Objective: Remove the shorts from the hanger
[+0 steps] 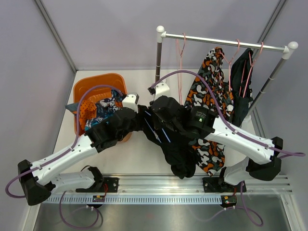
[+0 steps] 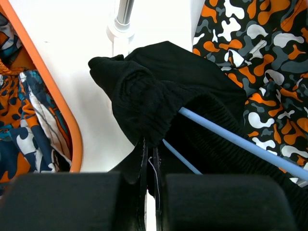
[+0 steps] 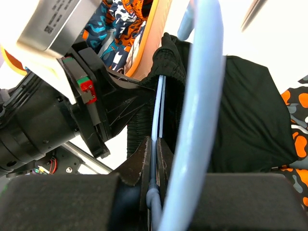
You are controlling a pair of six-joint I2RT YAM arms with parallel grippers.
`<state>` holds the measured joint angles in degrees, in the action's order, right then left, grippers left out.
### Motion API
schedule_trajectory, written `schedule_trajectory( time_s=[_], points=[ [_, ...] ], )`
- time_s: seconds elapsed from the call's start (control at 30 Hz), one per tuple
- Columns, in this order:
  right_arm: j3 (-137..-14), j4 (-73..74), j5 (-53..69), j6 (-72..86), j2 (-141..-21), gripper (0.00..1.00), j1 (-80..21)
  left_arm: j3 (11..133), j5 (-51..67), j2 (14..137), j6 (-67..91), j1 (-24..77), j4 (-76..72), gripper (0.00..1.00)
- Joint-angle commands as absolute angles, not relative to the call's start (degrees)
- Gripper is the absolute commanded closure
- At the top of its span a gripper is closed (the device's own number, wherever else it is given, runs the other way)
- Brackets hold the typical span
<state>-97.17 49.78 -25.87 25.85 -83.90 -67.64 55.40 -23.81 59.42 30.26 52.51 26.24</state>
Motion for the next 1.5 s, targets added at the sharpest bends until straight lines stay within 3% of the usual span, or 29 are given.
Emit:
schedule_trajectory(
  time_s=[0.0,0.27,0.5,0.8,1.2,1.47],
  points=[
    [-97.65,48.25,-27.07,27.33,-79.98,1.00,-69.08,58.53,-25.83,60.12,29.89,52.65,23.20,1.00],
    [-96.07,49.39,-27.42,28.04,-76.30,1.00,-71.45,67.05,-32.96,63.01,28.47,46.16,30.49,1.00],
    [-93.78,50.27,-29.09,29.44,-73.04,1.00,-72.95,70.14,-28.57,66.09,28.92,38.77,29.18,1.00],
    [-91.14,48.34,-30.76,29.44,-68.12,1.00,-73.13,59.78,-14.97,67.06,29.27,37.79,21.19,1.00],
    [-91.32,45.97,-30.85,27.69,-68.12,1.00,-73.21,57.57,-16.52,66.71,26.81,42.80,19.95,1.00],
    [-94.83,46.58,-43.84,24.79,-69.69,1.00,-72.95,55.81,-17.05,59.77,26.98,56.06,16.70,1.00]
  ],
)
